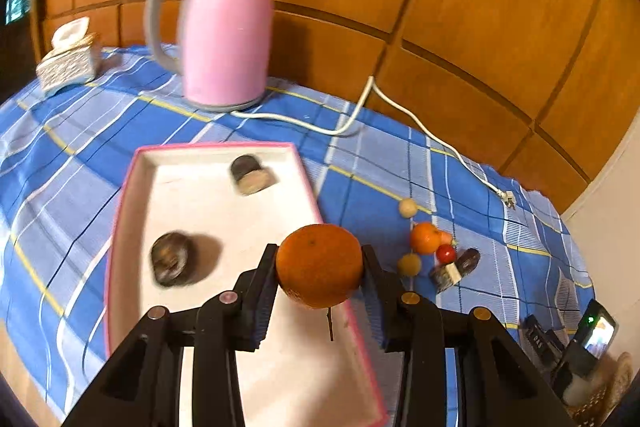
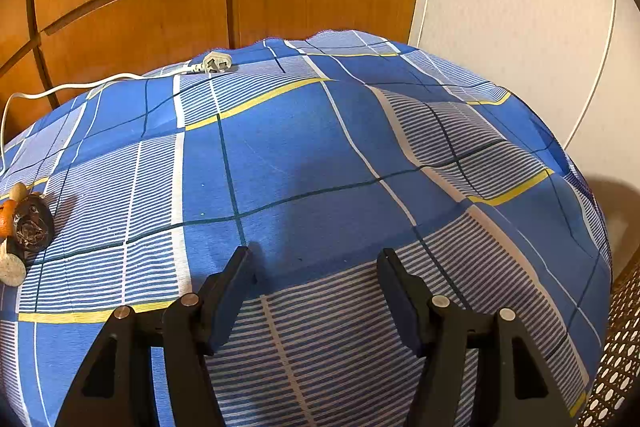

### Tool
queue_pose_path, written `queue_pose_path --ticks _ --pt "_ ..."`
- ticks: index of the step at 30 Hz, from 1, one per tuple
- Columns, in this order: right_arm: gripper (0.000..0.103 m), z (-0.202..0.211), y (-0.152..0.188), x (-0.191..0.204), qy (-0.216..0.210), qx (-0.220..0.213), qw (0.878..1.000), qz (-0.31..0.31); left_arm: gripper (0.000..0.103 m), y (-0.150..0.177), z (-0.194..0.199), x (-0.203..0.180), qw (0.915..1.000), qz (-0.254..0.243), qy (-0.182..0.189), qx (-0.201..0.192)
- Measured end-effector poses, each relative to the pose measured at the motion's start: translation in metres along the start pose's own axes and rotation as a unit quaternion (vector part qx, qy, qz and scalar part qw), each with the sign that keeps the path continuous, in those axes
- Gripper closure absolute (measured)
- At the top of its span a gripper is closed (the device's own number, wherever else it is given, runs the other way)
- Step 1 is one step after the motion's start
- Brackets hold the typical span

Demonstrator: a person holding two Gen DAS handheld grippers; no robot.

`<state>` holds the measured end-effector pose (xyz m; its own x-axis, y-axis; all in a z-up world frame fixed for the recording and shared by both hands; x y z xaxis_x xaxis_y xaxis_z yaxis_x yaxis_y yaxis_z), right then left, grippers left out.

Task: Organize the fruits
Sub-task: 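Carry the orange with the left tool into the tray and release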

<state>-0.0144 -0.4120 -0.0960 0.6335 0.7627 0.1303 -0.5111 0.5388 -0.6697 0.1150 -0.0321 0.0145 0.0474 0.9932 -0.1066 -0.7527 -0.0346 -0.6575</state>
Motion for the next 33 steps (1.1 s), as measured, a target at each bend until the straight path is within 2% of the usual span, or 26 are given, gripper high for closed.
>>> queue_pose_path --ticks 12,18,33 --pt "0.038 0.000 0.000 0.000 -0.002 0.000 1.000 -0.001 0.063 0.038 0.016 0.064 0.9994 0.031 -0.017 0.001" --pt "0.038 0.000 0.001 0.000 -0.004 0.000 1.000 -0.003 0.064 0.060 0.006 0.096 0.9971 0.059 -0.041 0.023" --pt "0.038 0.001 0.001 0.000 -0.004 0.000 1.000 -0.002 0.063 0.063 -0.007 0.096 0.9963 0.067 -0.050 0.021"
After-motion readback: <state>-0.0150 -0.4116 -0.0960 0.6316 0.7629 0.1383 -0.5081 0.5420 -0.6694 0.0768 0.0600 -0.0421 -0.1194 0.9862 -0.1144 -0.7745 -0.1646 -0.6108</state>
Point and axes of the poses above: each gripper's, at about its wrist camera, not at the fingertips, and z roughly against the way its jaws point, x to its left, y to its underside, the point moved 2 cm from there along -z, roughly the way its jaws point, and after that the axes turned 13 degrees about -y, right-handed, at the moved point
